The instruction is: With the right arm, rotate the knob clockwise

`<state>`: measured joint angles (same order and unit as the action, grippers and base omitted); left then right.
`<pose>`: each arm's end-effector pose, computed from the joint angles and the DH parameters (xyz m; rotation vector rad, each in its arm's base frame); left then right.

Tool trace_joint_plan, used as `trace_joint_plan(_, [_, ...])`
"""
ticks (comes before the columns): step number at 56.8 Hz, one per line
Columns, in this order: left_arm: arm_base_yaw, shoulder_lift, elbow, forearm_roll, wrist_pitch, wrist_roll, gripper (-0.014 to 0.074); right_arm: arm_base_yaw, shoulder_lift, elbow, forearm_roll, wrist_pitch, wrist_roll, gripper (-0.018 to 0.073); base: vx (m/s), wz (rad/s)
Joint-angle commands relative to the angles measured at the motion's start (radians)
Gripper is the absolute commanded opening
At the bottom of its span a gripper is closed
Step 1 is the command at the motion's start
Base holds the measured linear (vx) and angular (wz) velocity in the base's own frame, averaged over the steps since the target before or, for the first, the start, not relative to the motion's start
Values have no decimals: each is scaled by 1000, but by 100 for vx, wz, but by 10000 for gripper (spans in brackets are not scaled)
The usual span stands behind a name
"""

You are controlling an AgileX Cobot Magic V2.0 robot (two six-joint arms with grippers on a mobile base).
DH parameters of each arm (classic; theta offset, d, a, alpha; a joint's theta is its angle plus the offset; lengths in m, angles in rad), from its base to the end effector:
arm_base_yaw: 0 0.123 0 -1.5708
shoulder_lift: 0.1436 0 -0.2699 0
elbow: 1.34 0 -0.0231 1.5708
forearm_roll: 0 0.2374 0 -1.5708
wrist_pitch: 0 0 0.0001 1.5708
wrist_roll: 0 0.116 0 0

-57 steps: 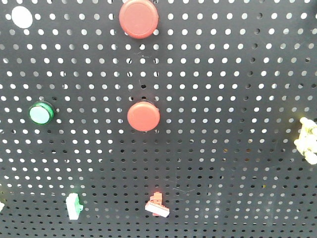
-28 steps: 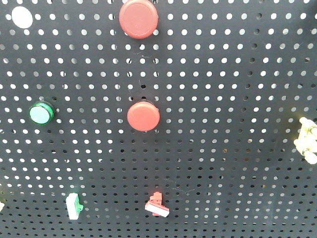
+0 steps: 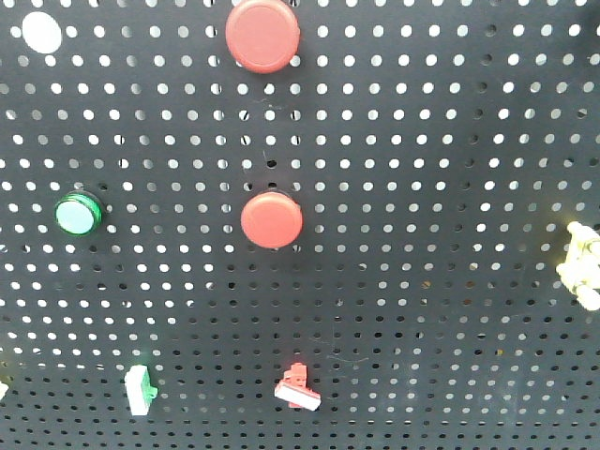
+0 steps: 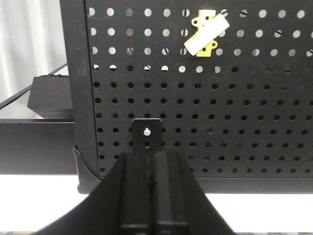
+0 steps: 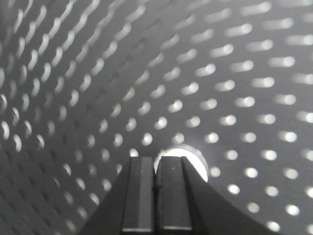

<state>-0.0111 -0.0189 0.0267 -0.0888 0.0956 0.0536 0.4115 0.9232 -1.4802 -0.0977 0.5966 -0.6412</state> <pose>0.0830 -0.0019 0.1965 -0.0122 1.5867 -0.0426 0.1504 0.0587 0.5261 -0.7830 1.3122 -0.2897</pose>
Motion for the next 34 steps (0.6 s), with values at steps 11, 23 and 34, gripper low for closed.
trace_joint_plan(11, [-2,-10,11,-3,-86,-2,-6,4,-8,-26,-181,-42,93,54,0,0])
trace_joint_plan(23, [-2,-10,11,-3,-86,-2,-6,4,-8,-26,-183,-35,163,197,0,0])
trace_joint_plan(34, [-2,-10,11,-3,-86,-2,-6,4,8,-26,-182,-44,163,273,0,0])
